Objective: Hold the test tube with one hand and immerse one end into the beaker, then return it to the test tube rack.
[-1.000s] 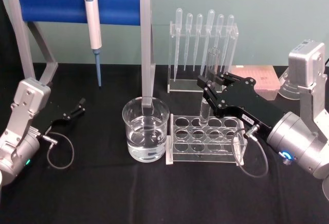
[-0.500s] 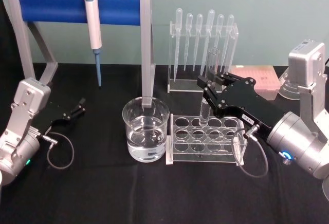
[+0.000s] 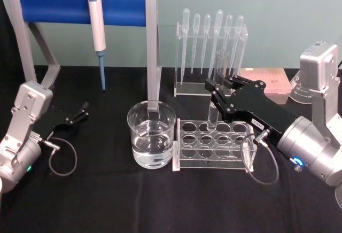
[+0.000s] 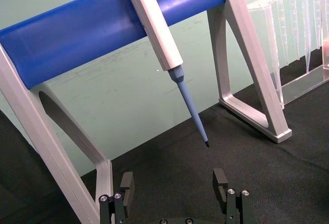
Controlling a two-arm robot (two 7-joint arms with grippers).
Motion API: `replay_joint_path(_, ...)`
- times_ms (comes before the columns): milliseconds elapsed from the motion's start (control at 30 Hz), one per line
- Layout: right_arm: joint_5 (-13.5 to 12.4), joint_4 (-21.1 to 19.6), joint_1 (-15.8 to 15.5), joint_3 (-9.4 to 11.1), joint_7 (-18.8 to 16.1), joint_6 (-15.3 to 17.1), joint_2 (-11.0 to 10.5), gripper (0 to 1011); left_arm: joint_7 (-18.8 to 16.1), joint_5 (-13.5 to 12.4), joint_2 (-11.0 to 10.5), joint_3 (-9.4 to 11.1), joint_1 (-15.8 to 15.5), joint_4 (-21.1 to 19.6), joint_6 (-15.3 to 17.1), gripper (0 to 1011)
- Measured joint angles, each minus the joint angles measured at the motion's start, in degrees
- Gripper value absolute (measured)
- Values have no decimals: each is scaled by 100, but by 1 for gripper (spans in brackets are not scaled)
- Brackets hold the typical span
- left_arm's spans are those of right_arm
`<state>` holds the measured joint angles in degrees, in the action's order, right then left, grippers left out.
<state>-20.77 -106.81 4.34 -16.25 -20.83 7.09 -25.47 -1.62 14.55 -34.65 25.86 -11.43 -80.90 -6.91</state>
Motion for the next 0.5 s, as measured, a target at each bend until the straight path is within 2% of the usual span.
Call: replay_joint_path(500, 0, 0, 0, 0, 0, 0, 0, 228, 0, 0, 0, 0, 0, 0, 0, 1000)
